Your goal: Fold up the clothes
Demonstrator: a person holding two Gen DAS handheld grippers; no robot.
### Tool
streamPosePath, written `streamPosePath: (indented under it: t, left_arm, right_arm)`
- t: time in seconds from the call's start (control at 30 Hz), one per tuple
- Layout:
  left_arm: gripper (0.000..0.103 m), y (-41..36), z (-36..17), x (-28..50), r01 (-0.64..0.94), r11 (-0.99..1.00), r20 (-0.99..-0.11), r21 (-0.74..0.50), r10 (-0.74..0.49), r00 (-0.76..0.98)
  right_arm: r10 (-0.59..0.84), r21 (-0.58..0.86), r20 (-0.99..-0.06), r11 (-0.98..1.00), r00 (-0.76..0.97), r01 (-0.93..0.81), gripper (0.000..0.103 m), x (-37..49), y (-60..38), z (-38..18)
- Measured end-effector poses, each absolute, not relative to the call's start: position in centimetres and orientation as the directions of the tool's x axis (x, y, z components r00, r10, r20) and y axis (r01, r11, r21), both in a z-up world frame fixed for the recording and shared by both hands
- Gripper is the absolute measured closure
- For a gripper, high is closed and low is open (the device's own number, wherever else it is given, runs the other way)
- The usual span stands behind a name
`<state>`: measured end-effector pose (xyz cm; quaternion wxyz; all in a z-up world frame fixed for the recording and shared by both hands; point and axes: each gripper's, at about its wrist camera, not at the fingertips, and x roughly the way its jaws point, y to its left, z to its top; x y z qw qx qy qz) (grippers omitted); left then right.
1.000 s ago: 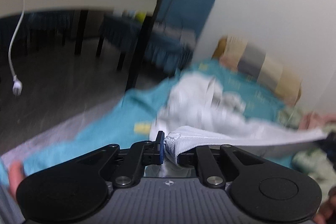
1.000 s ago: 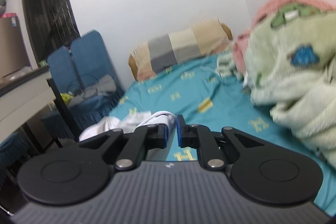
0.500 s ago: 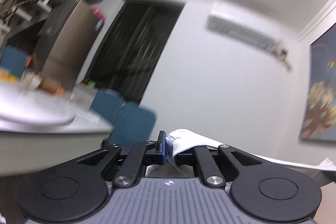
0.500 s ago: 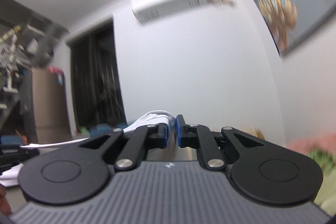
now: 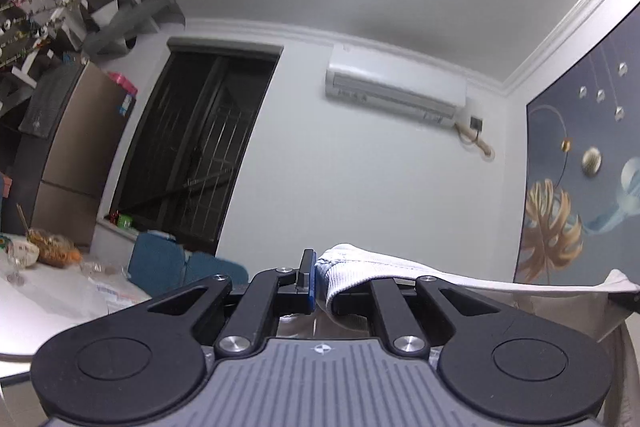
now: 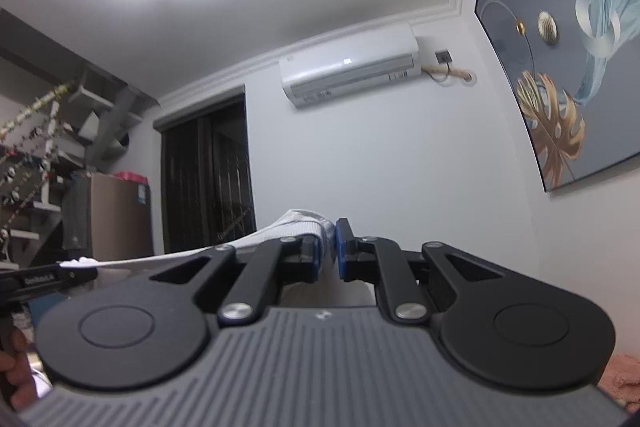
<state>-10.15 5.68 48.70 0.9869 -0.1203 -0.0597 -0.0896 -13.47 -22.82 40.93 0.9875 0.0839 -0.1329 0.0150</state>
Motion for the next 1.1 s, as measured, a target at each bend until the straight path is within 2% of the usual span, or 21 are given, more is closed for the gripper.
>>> streamPosePath:
  t: [0.2,0.37,0.57,0.77,0.83,0.93,1.1]
  left_arm:
    - [0.095,3.6,41.3,1.8,0.147,0.975,0.053,-0.166,-0.140,0.989]
    - [0.094,1.8,32.4,15.2,0.126,0.980,-0.084,-0.155,-0.140,0.987]
    - [0.092,-2.2,18.5,32.5,0.091,0.986,-0.237,-0.139,-0.122,0.964]
    - [0.091,-6.6,0.6,47.8,0.078,0.991,-0.371,-0.106,-0.112,0.922]
    - [0.091,-7.3,-5.1,51.8,0.074,0.992,-0.431,-0.098,-0.109,0.896]
    - [0.088,-8.2,-12.6,56.1,0.078,0.994,-0.521,-0.079,-0.108,0.847]
    - [0.081,-7.8,-19.2,59.2,0.082,0.992,-0.635,-0.096,-0.125,0.762]
  right_arm:
    - [-0.032,0.150,0.124,0.989,0.992,0.014,0.091,-5.1,-23.6,34.5]
    - [-0.078,0.179,-0.025,0.980,0.997,0.082,0.091,6.4,-24.6,27.2]
    - [-0.129,0.206,-0.175,0.965,0.976,0.164,0.091,22.7,-26.5,15.9]
    - [-0.129,0.225,-0.332,0.951,0.935,0.211,0.091,38.3,-32.6,0.8]
    - [-0.084,0.292,-0.403,0.932,0.911,0.216,0.091,42.8,-34.7,-4.8]
    - [-0.046,0.320,-0.482,0.921,0.875,0.224,0.091,47.3,-36.4,-11.5]
    - [0.023,0.334,-0.582,0.918,0.813,0.214,0.085,51.2,-37.6,-17.6]
